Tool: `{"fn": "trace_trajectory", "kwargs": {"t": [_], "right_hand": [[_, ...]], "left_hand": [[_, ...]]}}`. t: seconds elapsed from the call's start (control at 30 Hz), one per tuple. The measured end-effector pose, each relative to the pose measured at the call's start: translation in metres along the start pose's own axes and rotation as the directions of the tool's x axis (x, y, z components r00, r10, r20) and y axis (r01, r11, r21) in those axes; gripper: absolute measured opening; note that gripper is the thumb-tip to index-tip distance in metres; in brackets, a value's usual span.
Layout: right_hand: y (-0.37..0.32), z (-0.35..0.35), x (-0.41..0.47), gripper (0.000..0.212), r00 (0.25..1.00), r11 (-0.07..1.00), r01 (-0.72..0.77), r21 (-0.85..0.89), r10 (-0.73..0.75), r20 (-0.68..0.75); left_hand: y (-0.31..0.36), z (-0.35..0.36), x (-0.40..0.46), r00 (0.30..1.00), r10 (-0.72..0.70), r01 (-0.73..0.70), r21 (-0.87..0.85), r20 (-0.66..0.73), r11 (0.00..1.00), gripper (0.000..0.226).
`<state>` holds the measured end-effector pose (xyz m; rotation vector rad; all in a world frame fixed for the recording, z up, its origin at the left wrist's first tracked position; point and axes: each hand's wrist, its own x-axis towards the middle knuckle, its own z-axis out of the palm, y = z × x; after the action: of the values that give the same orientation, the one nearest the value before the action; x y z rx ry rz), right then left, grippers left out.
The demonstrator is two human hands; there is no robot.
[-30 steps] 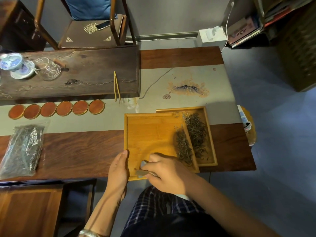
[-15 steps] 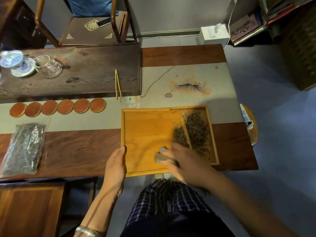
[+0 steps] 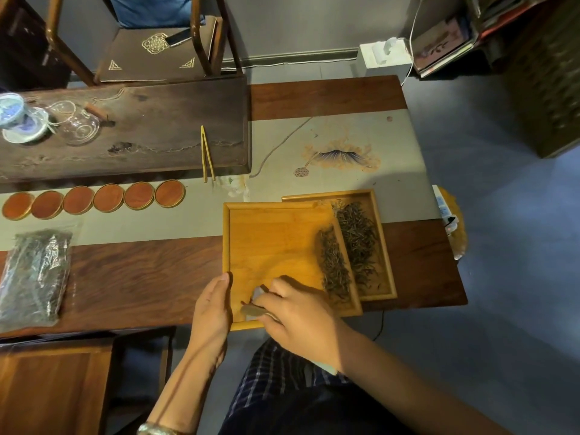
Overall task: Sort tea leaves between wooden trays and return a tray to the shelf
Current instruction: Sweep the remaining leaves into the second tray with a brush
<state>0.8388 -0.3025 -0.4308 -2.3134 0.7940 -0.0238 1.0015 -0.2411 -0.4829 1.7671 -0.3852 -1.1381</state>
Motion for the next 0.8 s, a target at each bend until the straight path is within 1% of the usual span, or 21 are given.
{"fn": "trace_trajectory", "kwargs": {"t": [0.1,0.2,0.27,0.33,0.4,0.67,0.8], "right_hand": [[0.025,-0.008,-0.02,0.029,0.997,0.998,-0.01,0.066,0.005,0.074],[0.057,-0.017,-0.041,0.031,0.989,0.999,-0.046,0.003,0.045,0.14],[0.076,-0.025,-0.053,0.027,0.985,0.996,-0.085,-0.011,0.086,0.147],[0.09,-0.033,-0.06,0.025,0.98,0.99,-0.133,-0.041,0.138,0.146],[0.098,-0.037,-0.062,0.028,0.977,0.985,-0.164,-0.046,0.169,0.131],[0.105,-0.03,-0.045,0.023,0.984,0.985,-0.171,-0.005,0.171,0.048],[0.108,-0.028,-0.036,0.026,0.979,0.979,-0.201,0.02,0.201,0.017]], "left_hand": [[-0.002,-0.003,0.002,1.0,0.005,-0.005,0.013,-0.027,1.0,0.026],[-0.005,-0.007,0.002,1.0,0.011,-0.011,0.023,-0.019,1.0,0.025],[-0.004,-0.01,0.002,1.0,0.009,-0.008,0.014,-0.013,1.0,0.025],[-0.003,-0.012,0.003,1.0,0.013,-0.013,0.014,-0.016,1.0,0.025],[-0.002,-0.013,0.004,1.0,0.025,-0.024,0.028,-0.015,0.999,0.024],[0.0,-0.018,0.006,1.0,0.022,-0.023,0.055,0.007,0.998,0.025],[-0.003,-0.02,0.003,1.0,0.028,-0.028,0.06,-0.006,0.998,0.024]]}}
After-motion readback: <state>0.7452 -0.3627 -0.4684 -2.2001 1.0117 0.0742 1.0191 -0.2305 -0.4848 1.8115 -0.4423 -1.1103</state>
